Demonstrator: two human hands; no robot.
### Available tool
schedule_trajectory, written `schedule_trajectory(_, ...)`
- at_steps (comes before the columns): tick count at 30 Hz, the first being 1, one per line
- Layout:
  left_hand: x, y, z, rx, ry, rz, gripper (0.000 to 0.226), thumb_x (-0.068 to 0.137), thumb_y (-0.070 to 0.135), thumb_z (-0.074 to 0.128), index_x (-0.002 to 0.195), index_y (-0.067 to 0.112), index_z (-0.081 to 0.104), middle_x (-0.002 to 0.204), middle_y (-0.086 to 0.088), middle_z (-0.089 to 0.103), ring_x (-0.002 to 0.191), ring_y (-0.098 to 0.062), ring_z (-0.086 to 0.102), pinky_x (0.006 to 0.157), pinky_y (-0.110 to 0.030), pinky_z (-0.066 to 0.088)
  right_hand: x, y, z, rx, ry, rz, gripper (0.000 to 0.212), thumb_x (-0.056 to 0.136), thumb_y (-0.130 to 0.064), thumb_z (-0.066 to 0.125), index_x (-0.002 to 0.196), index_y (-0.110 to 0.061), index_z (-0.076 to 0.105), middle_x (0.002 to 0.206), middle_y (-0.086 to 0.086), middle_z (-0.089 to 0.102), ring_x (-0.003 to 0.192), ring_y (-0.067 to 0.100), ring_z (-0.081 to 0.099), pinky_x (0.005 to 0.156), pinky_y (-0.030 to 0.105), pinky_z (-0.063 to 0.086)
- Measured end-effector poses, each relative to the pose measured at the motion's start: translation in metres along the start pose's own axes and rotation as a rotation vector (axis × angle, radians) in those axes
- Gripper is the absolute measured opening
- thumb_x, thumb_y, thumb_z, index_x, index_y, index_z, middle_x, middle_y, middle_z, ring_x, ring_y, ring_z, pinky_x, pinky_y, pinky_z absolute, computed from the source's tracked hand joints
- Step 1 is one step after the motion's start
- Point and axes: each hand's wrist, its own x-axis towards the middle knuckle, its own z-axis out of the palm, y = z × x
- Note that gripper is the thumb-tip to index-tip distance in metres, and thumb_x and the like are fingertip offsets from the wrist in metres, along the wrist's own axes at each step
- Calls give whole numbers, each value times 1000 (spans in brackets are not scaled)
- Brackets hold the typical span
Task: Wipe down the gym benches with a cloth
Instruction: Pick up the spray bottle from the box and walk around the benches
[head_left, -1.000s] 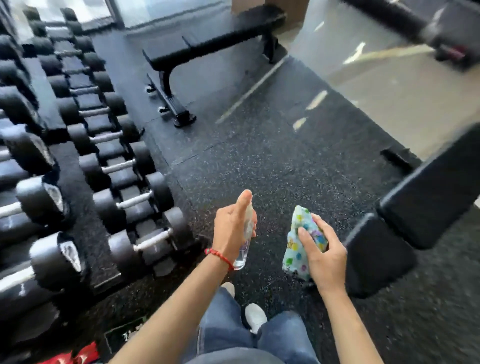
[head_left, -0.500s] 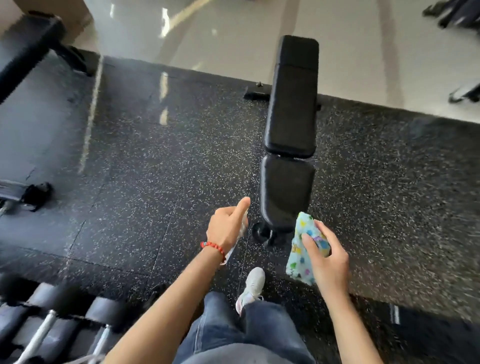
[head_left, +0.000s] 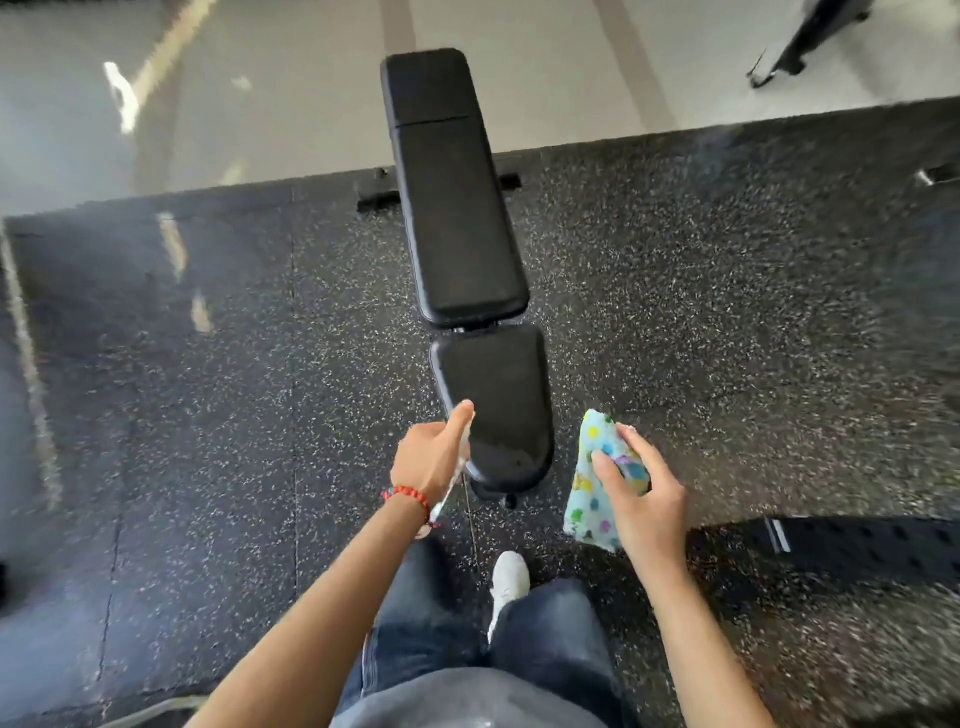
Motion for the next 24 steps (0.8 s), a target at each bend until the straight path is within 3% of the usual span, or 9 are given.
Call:
schedule_trajectory(9,119,26,-33,311,-209,51,63,90,51,50,39,17,35,35,7,43,46,-17,41,51,-29,31,23,-28,84,91,256,181,38,83,-16,69,119,-21,60,119,-11,57,113,8,52,98,26,39)
schedule_trajectory(14,172,37,-51,467,-320,107,62,81,62,43,40,17,34,45,0,43,49,-18,42,55,-30,34,25,-49,130,157,409,293,40,80,-30,69,119,-27,59,118,-13,58,107,2,52,90,22,40)
schedule_trajectory(20,204,41,-52,581,-384,96,58,83,55,44,42,15,49,52,-3,57,58,-22,56,58,-26,41,28,-64,154,201,500,336,40,77,-34,66,117,-31,58,118,-14,58,109,2,53,92,24,42)
schedule_trajectory(24,219,43,-48,609,-360,58,69,70,70,33,52,8,59,63,-8,64,62,-23,59,58,-28,41,36,-64,156,216,528,346,41,79,-32,69,118,-27,59,118,-12,58,109,4,54,91,25,43)
